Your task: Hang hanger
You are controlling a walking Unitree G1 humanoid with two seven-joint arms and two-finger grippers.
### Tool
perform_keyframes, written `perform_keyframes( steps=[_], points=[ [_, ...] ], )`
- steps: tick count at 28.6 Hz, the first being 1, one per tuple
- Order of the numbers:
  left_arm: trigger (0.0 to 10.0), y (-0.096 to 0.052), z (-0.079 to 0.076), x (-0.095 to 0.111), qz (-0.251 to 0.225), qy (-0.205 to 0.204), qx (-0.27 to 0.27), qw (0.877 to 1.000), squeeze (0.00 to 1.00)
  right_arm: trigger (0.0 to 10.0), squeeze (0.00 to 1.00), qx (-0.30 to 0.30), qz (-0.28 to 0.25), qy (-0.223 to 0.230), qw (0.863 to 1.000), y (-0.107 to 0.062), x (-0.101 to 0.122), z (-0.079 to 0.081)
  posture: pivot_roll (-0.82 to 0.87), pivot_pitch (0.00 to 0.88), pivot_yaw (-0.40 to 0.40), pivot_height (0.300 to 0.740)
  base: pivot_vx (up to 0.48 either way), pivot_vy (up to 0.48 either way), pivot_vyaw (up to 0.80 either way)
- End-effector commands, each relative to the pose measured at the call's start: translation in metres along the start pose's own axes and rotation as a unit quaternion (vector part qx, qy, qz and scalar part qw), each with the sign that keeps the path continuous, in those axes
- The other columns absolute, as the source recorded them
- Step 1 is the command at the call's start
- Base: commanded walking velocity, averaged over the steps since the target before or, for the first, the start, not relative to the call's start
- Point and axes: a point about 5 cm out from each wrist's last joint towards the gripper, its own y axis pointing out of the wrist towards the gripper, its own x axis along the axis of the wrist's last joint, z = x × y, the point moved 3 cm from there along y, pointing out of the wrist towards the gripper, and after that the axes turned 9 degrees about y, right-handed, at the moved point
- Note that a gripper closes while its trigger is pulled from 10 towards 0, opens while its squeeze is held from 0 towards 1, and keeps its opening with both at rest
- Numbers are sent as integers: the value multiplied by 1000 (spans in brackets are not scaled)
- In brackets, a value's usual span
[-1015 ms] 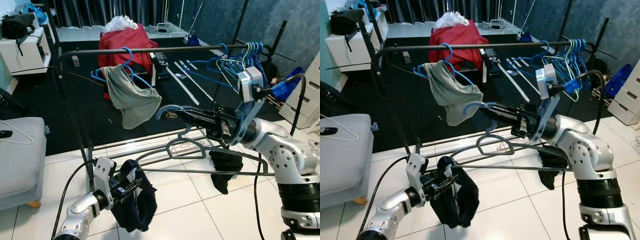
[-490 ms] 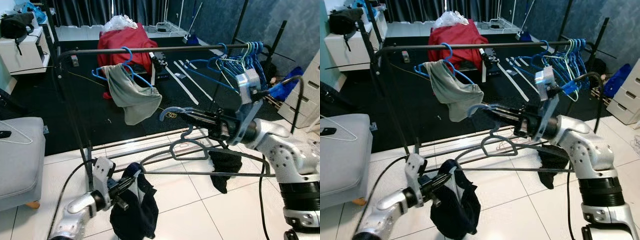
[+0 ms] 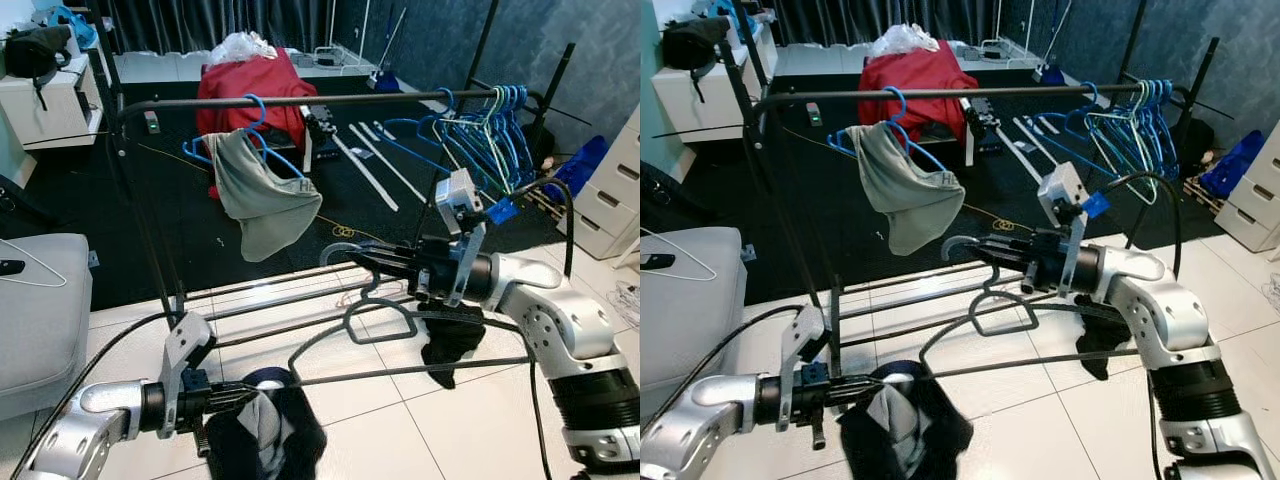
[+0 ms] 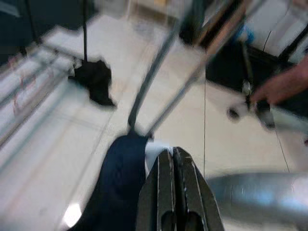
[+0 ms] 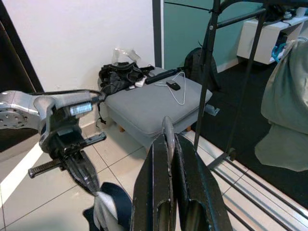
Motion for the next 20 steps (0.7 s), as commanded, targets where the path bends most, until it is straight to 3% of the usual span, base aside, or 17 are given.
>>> perform_keyframes(
  steps=[1,7,9,16,18,20],
  points=[
    [0,7,-1,18,-38,11,-3,999,0,10000,0,-4,-6,-5,1000,-1,-1,0,-121,77,-66,740,0,0,0],
    [0,20,-7,41,-84,-6,0,996,0,10000,0,1,-5,-4,1000,2,-5,4,-123,75,-62,740,0,0,0],
    [0,25,-8,57,-110,-25,5,994,0,10000,0,-19,3,-6,1000,7,-13,2,-118,69,-59,740,0,0,0],
    [0,25,-9,61,-93,-31,4,995,0,10000,0,-82,2,-17,997,15,-23,-7,-110,65,-57,740,0,0,0],
    [0,23,-5,63,-87,-28,21,996,0,10000,0,-133,-21,-18,991,17,-26,-16,-106,59,-54,740,0,0,0],
    [0,24,-5,65,-90,-30,25,995,0,10000,0,-144,-32,-16,989,18,-27,-17,-105,57,-53,740,0,0,0]
  ],
)
